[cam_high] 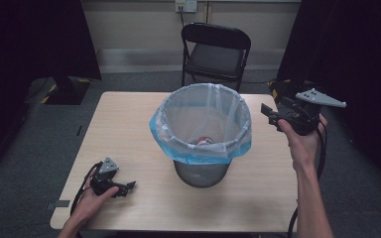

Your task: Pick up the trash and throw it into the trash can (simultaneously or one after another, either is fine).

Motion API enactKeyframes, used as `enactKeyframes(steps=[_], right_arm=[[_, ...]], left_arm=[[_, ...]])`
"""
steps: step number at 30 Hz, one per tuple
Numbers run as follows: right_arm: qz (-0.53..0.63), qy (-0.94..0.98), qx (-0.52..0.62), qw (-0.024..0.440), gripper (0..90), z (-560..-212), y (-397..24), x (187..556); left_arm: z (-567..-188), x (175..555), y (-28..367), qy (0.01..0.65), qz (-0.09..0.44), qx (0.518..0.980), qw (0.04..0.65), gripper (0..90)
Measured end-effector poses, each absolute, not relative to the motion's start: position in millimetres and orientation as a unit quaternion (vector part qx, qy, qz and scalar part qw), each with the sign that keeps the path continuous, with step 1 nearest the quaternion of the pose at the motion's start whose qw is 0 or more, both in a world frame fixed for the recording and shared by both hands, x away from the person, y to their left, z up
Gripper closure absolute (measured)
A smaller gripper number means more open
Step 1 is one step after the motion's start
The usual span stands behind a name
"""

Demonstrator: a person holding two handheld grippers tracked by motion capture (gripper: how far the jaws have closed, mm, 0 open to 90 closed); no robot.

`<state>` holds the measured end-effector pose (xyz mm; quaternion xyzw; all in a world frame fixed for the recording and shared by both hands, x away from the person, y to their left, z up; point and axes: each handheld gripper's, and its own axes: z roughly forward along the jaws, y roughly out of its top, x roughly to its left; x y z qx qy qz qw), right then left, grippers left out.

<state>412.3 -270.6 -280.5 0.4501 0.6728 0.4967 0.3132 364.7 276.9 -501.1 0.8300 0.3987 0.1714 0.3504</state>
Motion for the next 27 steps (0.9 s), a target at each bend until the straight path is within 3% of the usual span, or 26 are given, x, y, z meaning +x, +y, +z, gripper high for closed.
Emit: enactKeyframes(steps=[27], right_arm=[[0.426,0.696,0.494,0.3,17.6,-352.1,-289.2,390.8]], left_arm=[[-501.1,364.8,277.0,0.398,0.172,0.83,0.35,4.6]])
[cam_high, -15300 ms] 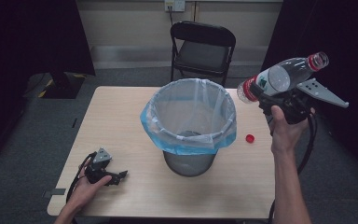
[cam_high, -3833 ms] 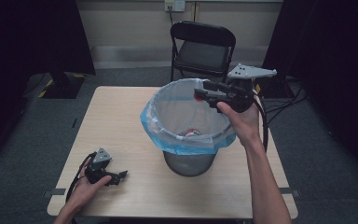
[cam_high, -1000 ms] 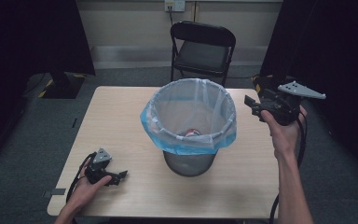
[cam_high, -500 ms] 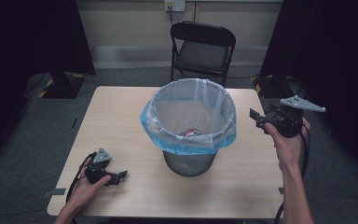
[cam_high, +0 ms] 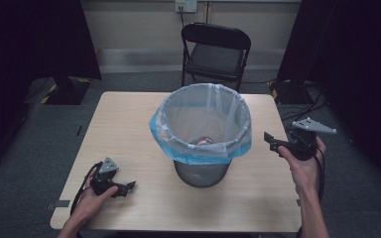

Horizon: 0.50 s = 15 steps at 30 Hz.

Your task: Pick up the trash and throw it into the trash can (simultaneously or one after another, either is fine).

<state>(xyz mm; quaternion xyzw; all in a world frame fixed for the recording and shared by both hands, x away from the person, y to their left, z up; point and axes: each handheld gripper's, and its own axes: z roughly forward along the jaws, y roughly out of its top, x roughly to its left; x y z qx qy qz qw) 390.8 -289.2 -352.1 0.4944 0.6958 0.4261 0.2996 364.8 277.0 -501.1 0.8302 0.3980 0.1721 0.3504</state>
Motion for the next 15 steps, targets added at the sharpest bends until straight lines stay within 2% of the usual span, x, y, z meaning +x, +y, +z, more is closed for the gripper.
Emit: enactKeyframes(steps=[6,15], right_arm=[[0.404,0.702,0.507,0.295,16.5,-368.4,-288.5,387.1],[0.41,0.701,0.52,0.266,15.3,-397.7,-290.3,381.6]], left_arm=[[-501.1,364.8,277.0,0.398,0.172,0.83,0.35,4.6],[-501.0,364.8,277.1,0.398,0.172,0.83,0.35,4.6]])
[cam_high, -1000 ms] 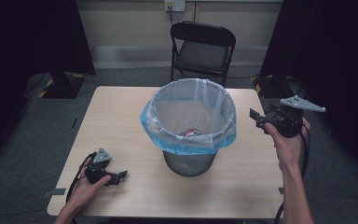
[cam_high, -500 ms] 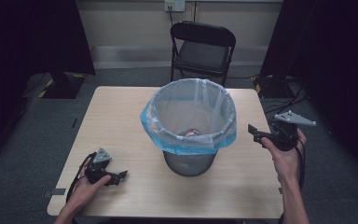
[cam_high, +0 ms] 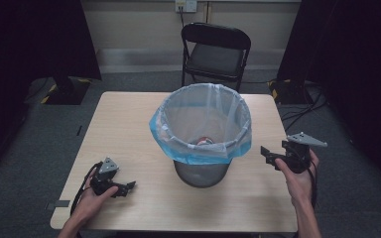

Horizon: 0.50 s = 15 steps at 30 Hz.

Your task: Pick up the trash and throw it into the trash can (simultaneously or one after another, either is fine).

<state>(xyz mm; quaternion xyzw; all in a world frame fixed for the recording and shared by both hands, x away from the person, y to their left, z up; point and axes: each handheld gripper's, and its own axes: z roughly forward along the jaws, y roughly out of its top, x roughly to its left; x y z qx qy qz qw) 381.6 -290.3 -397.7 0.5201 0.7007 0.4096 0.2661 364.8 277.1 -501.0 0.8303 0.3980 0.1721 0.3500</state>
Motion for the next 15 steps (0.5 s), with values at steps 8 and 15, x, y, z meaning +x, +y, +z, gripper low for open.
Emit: enactKeyframes(steps=[8,15], right_arm=[[0.383,0.715,0.528,0.25,15.9,-425.1,-286.4,379.8],[0.365,0.726,0.529,0.243,16.1,-442.5,-283.2,377.9]], left_arm=[[-501.0,364.8,277.1,0.398,0.172,0.83,0.35,4.6],[-501.1,364.7,277.0,0.398,0.172,0.83,0.35,4.6]])
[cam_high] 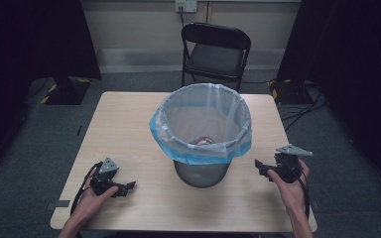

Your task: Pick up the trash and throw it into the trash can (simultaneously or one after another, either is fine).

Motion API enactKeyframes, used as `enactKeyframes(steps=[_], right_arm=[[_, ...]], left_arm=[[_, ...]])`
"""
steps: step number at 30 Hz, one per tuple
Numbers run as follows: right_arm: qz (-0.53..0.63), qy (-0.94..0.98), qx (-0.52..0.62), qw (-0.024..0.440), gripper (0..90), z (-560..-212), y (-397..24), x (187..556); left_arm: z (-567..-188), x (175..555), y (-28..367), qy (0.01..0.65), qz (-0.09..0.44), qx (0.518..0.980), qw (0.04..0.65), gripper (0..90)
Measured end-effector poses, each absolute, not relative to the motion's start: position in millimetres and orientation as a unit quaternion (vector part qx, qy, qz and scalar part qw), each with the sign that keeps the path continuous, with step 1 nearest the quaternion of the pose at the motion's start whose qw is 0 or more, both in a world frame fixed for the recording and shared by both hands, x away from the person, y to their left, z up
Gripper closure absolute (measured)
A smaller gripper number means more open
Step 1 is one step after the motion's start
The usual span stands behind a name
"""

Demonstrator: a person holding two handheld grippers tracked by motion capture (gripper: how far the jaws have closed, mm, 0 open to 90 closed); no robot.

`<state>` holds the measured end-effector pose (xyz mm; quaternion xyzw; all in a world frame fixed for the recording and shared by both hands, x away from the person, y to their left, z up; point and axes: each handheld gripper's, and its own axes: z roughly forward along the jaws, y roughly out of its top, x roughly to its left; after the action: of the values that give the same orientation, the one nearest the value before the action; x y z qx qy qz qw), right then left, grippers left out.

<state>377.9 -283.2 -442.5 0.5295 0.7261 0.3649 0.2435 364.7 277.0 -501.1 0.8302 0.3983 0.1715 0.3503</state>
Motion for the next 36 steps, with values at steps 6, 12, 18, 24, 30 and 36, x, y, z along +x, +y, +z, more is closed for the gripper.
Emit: enactKeyframes(steps=[6,12,18,24,30,36], right_arm=[[0.352,0.733,0.534,0.233,16.8,-454.1,-282.1,378.4],[0.339,0.737,0.541,0.221,15.7,-466.6,-282.1,379.6],[0.33,0.74,0.546,0.214,15.6,-475.9,-282.1,380.3],[0.314,0.745,0.547,0.216,15.5,-481.2,-280.3,381.1],[0.3,0.757,0.542,0.208,15.5,-489.9,-273.6,382.1],[0.311,0.748,0.538,0.233,13.8,-496.7,-271.6,376.8]], left_arm=[[-501.1,364.8,277.0,0.398,0.172,0.83,0.35,4.6],[-501.1,364.8,277.0,0.398,0.172,0.83,0.35,4.6],[-501.1,364.8,277.0,0.398,0.172,0.83,0.35,4.6],[-501.1,364.8,277.0,0.398,0.172,0.83,0.35,4.6],[-501.1,364.7,276.9,0.399,0.171,0.83,0.351,4.7],[-501.0,364.8,277.2,0.397,0.171,0.831,0.349,4.6]])
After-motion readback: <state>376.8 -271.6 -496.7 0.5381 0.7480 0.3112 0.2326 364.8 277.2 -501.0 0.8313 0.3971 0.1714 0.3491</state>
